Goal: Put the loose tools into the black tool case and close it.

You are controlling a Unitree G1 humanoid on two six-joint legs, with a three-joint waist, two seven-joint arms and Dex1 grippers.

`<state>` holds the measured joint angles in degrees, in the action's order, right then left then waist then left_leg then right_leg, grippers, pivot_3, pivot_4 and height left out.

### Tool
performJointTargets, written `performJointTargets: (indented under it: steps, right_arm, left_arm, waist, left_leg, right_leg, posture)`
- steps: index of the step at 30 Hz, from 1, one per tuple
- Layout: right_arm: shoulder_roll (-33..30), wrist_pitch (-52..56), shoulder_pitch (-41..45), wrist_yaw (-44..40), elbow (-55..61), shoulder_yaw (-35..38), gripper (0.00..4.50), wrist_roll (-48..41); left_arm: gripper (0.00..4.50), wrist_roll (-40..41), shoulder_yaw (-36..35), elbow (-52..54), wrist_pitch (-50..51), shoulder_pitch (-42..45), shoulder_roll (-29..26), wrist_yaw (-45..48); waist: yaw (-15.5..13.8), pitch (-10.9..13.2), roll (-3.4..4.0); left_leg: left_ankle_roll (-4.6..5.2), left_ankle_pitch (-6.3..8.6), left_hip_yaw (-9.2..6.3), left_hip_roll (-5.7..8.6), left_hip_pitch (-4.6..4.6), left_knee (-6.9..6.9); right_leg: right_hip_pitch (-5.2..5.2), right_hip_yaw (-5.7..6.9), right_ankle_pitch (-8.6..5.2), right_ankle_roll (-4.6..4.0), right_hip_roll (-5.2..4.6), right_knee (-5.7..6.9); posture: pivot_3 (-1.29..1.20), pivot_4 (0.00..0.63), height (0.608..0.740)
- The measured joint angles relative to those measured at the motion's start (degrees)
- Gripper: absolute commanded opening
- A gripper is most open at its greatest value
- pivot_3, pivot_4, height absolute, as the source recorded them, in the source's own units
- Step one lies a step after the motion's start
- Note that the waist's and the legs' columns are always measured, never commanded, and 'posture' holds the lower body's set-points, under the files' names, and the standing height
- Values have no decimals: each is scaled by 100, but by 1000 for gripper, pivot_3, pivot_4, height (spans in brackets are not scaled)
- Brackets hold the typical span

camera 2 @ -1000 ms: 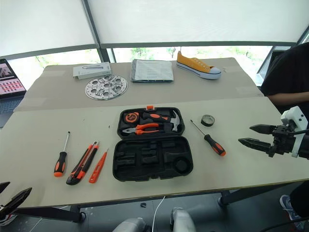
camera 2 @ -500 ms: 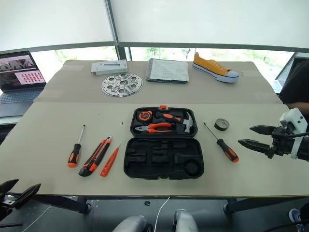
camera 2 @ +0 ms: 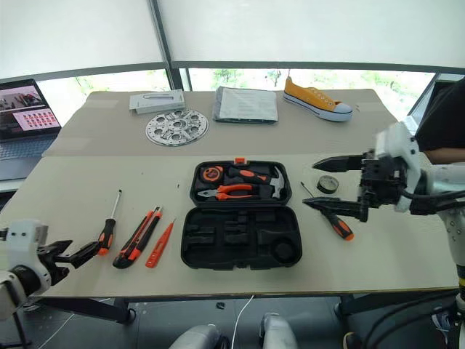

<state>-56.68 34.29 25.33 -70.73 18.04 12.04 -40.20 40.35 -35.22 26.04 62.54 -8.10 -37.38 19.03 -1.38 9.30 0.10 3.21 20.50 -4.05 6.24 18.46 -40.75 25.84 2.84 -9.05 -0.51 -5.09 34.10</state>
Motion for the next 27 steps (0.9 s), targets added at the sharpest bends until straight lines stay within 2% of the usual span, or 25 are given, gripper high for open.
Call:
performJointTargets:
  steps: [7, 8, 9, 16, 20, 21, 24, 27]
  right_arm:
    - [404, 100, 290, 100, 710, -503, 4487, -381]
    - [422, 100, 289, 100, 752, -530, 4500, -387]
    - [422, 100, 289, 104, 757, -535, 4500, -386]
    - [376, 65, 38, 102, 770, -460, 4500, -366]
    - [184, -35, -619, 98, 764, -199, 4500, -207]
    - [154, -50, -824, 114, 763, -113, 4500, -142]
    - [128, -132, -1308, 230, 853, 151, 4500, -39]
    - [126, -141, -1869, 385, 1060, 431, 4500, 75]
  left_arm:
    - [4278, -208, 609, -631, 447, 1039, 165, -493]
    - [3767, -247, 659, -692, 432, 1093, 164, -508]
    - [3575, -307, 696, -764, 418, 1140, 164, -526]
    - [985, -444, 768, -1068, 168, 1144, 81, -192]
    - [842, -690, 1227, -1272, -577, 1145, -653, 773]
    - [842, -770, 1450, -1278, -1015, 1299, -968, 1277]
    - [842, -942, 2127, -1224, -2039, 2075, -1523, 2597]
    - [842, -1270, 3351, -1372, -2756, 3366, -1603, 3895]
  waist:
    - [-30, -1, -3]
    - [-35, -2, -1]
    - [-42, -4, 1]
    - [-32, -7, 4]
    - [-31, 7, -19]
    - [-57, 13, -31]
    - [-110, 13, -31]
    - [-155, 12, -31]
  left_leg:
    - [-9, -6, 2, 5, 4, 0]
    - [-13, -8, 4, 6, 4, 0]
    - [-17, -10, 6, 6, 0, 0]
    - [-28, -16, 10, -4, -7, 1]
    - [-29, -18, 13, -4, 8, -2]
    - [-30, -18, 13, -4, 13, -5]
    - [-30, -17, 14, 6, 21, -10]
    - [-28, -18, 14, 15, 28, -12]
  right_leg:
    - [13, -3, 2, -4, -3, 4]
    - [13, -5, 3, -6, -3, 5]
    - [11, -9, 4, -6, -5, 8]
    - [13, -16, 8, -12, 2, 28]
    - [34, -19, 6, -17, 3, 41]
    - [34, -18, 7, -19, 2, 39]
    - [32, -19, 10, -16, -8, 27]
    - [27, -16, 17, -5, -15, 13]
  posture:
    - [0, 150, 739]
    - [0, 150, 739]
    - [0, 150, 739]
    - [0, 150, 739]
    - [0, 150, 739]
    - [0, 150, 739]
    - [0, 150, 739]
    - [0, 150, 739]
